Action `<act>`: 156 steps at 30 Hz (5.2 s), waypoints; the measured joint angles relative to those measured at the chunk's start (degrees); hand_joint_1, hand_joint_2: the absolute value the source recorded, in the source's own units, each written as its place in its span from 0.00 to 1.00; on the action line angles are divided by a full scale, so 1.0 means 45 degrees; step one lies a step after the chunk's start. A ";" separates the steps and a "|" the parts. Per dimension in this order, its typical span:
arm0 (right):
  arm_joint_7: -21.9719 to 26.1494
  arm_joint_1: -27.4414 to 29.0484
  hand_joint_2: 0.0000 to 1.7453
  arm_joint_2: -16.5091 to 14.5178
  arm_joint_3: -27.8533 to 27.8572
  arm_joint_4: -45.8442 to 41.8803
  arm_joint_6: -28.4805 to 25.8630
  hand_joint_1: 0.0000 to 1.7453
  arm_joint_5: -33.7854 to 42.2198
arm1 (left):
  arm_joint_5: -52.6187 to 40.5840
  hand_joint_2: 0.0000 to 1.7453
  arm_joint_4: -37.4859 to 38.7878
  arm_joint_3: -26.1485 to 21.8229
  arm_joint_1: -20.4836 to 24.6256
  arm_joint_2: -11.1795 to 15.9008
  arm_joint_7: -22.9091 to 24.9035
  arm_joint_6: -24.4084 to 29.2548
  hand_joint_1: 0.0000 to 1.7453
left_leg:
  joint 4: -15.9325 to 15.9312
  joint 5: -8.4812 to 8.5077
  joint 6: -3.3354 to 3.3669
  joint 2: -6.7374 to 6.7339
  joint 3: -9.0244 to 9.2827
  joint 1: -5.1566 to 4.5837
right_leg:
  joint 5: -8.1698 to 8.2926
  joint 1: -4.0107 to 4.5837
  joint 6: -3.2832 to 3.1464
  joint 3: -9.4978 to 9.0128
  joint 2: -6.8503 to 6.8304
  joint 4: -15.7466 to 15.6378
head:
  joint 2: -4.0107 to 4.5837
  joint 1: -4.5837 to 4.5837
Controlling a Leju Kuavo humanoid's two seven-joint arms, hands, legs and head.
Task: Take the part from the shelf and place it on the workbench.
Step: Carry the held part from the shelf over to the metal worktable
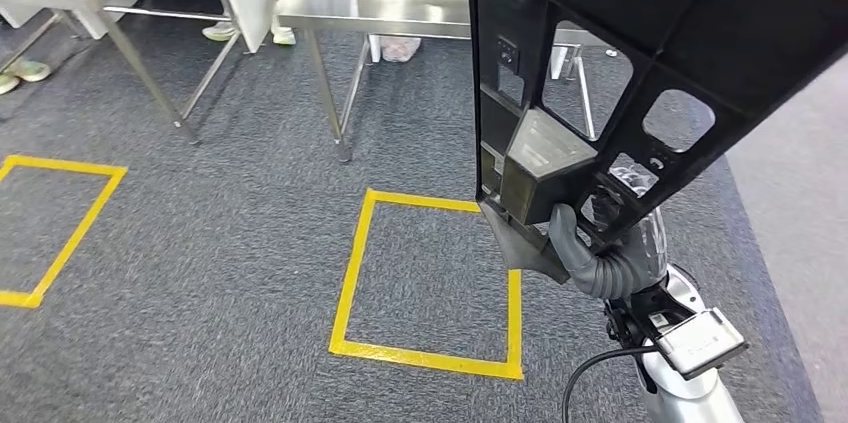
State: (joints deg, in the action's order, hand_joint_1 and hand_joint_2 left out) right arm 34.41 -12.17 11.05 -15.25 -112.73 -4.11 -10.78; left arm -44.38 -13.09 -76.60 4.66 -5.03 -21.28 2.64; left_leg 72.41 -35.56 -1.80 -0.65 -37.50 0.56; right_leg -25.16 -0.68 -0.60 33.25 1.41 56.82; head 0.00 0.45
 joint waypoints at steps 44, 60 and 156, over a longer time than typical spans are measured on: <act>-0.0135 -0.0252 1.00 -0.0013 0.0083 0.0521 0.0657 1.00 0.0182 | -0.0029 1.00 0.0000 0.0169 -0.0019 0.0131 -0.0033 -0.0687 0.00 | -0.3423 0.1995 0.0690 0.0082 0.1236 0.0016 | -0.1130 0.0007 0.0595 0.0784 -0.0178 0.1891 | 0.0000 0.0029; -0.0506 -0.0561 1.00 -0.0226 -0.0028 0.0437 0.0477 1.00 -0.0053 | -0.0050 1.00 0.0000 0.0174 0.0009 0.0205 -0.0013 -0.0685 0.00 | -0.0862 0.0415 0.0036 0.0044 0.0259 -0.0014 | -0.0091 0.0037 -0.0073 0.0056 -0.0316 0.0101 | -0.0001 -0.0081; -0.1054 0.0237 1.00 0.0056 0.0001 0.0270 0.1033 1.00 0.1187 | -0.0455 1.00 0.0000 0.0261 -0.0105 0.0291 -0.0075 -0.0709 0.00 | -0.0428 0.0966 0.0186 0.0193 -0.0340 0.0019 | -0.0451 0.0035 0.0017 -0.0392 -0.0272 0.0096 | 0.0000 -0.0064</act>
State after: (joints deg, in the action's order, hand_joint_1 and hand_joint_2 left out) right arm 29.67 -11.10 11.30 -15.24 -111.51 0.54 -5.43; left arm -46.43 -13.09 -75.43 4.19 -3.72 -21.62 -0.55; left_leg 70.48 -31.21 -0.96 0.22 -39.03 0.64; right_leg -27.19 -0.52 -0.53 31.48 0.18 57.25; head 0.00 0.16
